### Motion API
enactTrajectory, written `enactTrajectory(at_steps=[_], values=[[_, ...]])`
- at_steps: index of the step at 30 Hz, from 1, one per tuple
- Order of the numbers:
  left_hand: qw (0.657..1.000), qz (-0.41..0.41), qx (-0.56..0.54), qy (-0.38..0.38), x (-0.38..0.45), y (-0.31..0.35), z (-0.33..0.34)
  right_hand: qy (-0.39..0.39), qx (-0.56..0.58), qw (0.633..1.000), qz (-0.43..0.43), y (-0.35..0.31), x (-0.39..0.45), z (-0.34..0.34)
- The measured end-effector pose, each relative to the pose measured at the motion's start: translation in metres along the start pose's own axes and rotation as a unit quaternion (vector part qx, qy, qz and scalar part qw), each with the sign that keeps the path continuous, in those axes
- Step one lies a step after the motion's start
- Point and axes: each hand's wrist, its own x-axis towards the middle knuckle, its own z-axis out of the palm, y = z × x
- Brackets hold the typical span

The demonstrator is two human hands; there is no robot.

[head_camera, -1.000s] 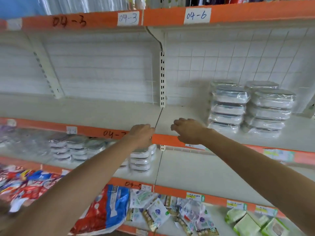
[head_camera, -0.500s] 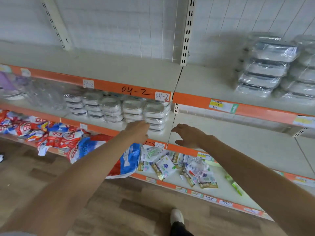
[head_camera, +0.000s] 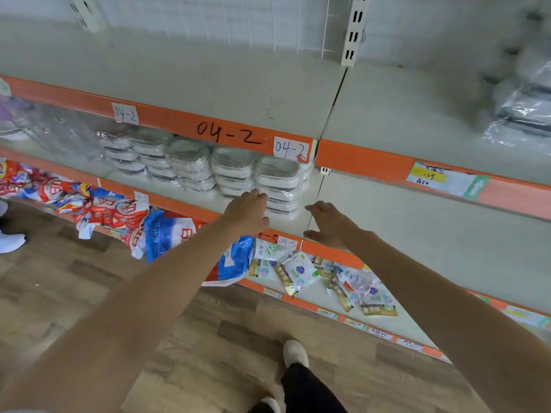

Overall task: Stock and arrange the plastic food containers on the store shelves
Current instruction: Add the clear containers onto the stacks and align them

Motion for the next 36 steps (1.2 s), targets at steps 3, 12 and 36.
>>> enactTrajectory(at_steps=[3,12,36], values=[[0.998,-0.009,-0.036,0.043,0.025,-0.007,0.024,0.046,0.027,0.999,0.011,0.014,0.031,0.013],[0.981,-0.041,-0.077,0.174,0.088,-0.024,0.074,0.216,0.110,0.970,0.016,0.032,0.115,0.047],[0.995,0.012,0.029,0.094,0.129,-0.028,0.078,0.213,0.149,0.953,0.158,0.066,0.087,0.073]])
